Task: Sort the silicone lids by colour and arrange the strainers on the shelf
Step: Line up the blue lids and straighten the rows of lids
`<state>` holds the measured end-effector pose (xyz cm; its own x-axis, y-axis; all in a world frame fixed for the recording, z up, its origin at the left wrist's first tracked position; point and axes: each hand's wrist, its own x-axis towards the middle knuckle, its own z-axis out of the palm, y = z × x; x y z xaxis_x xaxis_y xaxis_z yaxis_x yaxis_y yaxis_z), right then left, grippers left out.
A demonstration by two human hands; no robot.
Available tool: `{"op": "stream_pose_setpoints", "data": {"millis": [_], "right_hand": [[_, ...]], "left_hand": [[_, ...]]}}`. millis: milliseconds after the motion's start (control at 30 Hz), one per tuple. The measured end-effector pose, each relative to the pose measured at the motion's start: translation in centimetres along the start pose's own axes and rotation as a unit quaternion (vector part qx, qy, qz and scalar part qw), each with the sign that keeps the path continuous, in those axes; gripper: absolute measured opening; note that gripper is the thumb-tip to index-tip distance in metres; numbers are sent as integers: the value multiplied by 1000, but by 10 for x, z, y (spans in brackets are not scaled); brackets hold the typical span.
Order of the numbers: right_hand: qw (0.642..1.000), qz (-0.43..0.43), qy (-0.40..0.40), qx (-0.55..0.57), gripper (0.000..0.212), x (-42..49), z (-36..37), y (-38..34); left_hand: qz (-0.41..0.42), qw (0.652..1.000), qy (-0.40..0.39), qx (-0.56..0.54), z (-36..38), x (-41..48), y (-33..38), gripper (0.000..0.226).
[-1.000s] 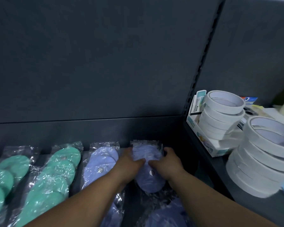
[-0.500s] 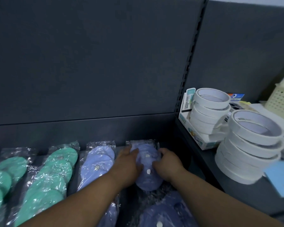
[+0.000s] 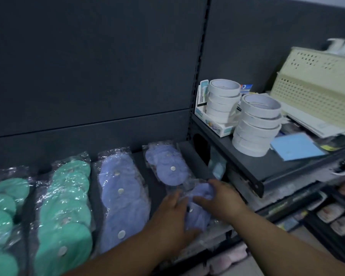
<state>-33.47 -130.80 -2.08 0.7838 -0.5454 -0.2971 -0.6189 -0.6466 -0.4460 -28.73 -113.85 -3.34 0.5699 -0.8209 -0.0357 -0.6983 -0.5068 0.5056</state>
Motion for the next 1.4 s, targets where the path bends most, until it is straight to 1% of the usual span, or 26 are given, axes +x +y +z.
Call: {"op": "stream_pose_setpoints", "data": {"millis": [100, 167, 233, 300, 367, 433, 500, 533, 567, 600, 633, 667, 733, 767, 800, 867, 900, 933, 1000, 1067, 1133, 1167, 1233, 1300, 1367, 1400], "right_hand": [[999, 5, 28, 15, 88, -11, 2, 6], [998, 5, 38, 47, 86, -16, 1, 7], [994, 7, 53, 100, 79, -20, 0, 8], [986, 4, 69, 153, 73, -24, -1, 9], [975, 2, 68, 213, 74, -28, -4, 11], [958, 9, 53, 283, 74, -32, -6, 13], [935, 14, 26, 355, 62, -33, -7, 15], [916, 18, 4, 401, 51, -33, -9, 15], [887, 22, -27, 461, 42, -35, -14, 12], [856, 27, -63, 513, 36, -36, -18, 9], [834, 26, -93, 543, 34, -39, -23, 7], [829, 14, -114, 547, 34, -40, -26, 6], [850, -41, -125, 510, 28, -40, -28, 8], [861, -63, -120, 489, 26, -40, -28, 10], [863, -75, -123, 484, 30, -41, -29, 13], [843, -73, -161, 508, 36, -42, -31, 14], [828, -69, -181, 527, 36, -43, -33, 13], [817, -67, -194, 540, 35, -43, -34, 13], [814, -59, -194, 545, 33, -42, -36, 12], [809, -48, -184, 557, 27, -41, -37, 11], [794, -41, -180, 579, 24, -39, -39, 9], [783, -39, -181, 593, 22, -39, -40, 8], [766, -39, -176, 617, 15, -39, -43, 6], [753, -32, -173, 634, 17, -38, -44, 7], [743, -13, -179, 645, 21, -39, -45, 8], [741, -6, -185, 646, 23, -39, -44, 8]], "left_hand": [[-19, 999, -37, 20, 12, -3, 2, 86], [-37, 997, -71, 20, 12, -3, 5, 94], [-48, 993, -102, 27, 12, -3, 7, 106], [-56, 993, -105, 20, 16, -5, 7, 116], [-63, 995, -80, -4, 24, -6, 7, 113], [-50, 997, -13, -57, 31, -7, 9, 95], [-39, 991, 84, -101, 32, -10, 15, 69], [-39, 985, 124, -113, 31, -12, 18, 58], [-45, 980, 154, -119, 28, -14, 23, 48], [-55, 974, 179, -124, 26, -15, 26, 40], [-68, 968, 200, -133, 22, -17, 32, 32], [-76, 961, 223, -148, 19, -18, 36, 23], [-92, 945, 257, -183, 9, -20, 46, 5], [-110, 934, 267, -209, 4, -22, 51, 6], [-135, 922, 268, -243, -1, -24, 54, 7], [-173, 902, 258, -302, -9, -27, 60, 6], [-180, 891, 253, -332, -12, -29, 62, 10], [-179, 876, 250, -372, -13, -30, 64, 20], [-169, 841, 254, -447, -17, -33, 70, 36], [-168, 824, 260, -474, -21, -36, 71, 47], [-183, 814, 281, -474, -23, -38, 70, 54], [-195, 808, 298, -469, -25, -40, 69, 52], [-224, 805, 333, -438, -28, -42, 65, 48], [-244, 803, 385, -383, -32, -44, 66, 51], [-251, 817, 437, -280, -36, -46, 72, 48], [-231, 836, 443, -226, -36, -48, 75, 49]]}}
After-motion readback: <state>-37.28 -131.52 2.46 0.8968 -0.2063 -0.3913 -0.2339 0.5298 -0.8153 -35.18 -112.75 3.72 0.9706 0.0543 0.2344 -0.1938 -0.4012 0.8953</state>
